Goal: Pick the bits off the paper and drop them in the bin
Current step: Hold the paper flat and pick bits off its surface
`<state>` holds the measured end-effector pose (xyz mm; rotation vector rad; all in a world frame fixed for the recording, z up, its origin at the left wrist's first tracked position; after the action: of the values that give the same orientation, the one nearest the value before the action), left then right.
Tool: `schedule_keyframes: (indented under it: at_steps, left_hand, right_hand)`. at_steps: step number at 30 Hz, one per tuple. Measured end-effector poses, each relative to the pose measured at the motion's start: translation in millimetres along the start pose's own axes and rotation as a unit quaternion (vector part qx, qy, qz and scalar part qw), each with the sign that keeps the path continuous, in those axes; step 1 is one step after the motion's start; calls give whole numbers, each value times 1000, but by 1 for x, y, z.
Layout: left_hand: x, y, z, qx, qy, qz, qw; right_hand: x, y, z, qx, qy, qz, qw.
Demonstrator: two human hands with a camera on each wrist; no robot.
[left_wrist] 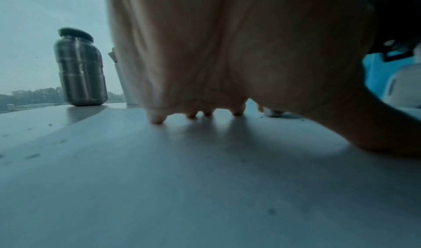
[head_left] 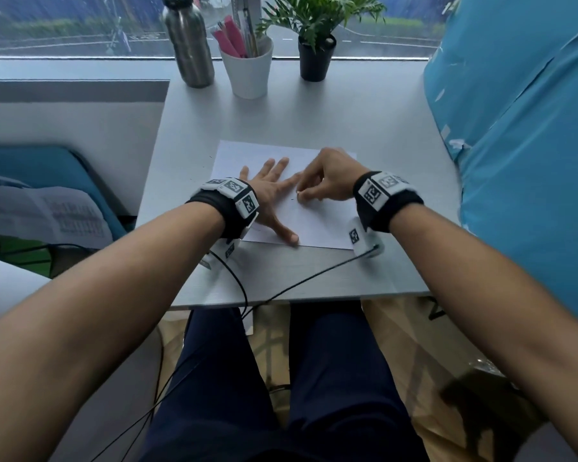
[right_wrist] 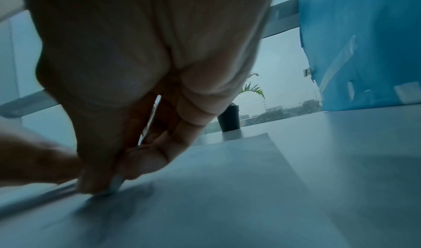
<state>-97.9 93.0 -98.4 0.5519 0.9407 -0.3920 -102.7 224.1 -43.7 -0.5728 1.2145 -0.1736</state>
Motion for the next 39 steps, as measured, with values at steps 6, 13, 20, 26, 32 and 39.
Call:
schedule_keyframes:
  at_steps: [6,13,20,26,32,39]
  left_hand:
    - [2,-4,-4,6,4,-9,1000]
    - [0,-13,7,-19,31,-45,998]
    - [5,29,30,30,69,-130,989]
    - [43,70,35,169,-3,-84,982]
    - [7,-10,32,-65,27,-122,990]
    - [50,75,66,212,-46,-110,970]
  right_hand:
    - [9,19,33,25,-37,-33,998]
    - [7,64,36,139,58,-79,985]
    - [5,60,32,147,35,-71,986]
    - [0,53,29,134,5,-26,991]
    - [0,53,27,147,-2,-30,989]
    - [1,51,30,148,-4,-22,989]
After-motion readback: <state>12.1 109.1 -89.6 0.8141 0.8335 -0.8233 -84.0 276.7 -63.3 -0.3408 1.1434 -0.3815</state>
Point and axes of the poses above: each hand's wrist, its own z-axis away from the middle knuckle, its own x-axis out of the palm, y = z × x, the point moved 6 cm from there along -z, towards the middle knuckle, and after that the axes turned 9 degrees about x, right-handed, at the moved point
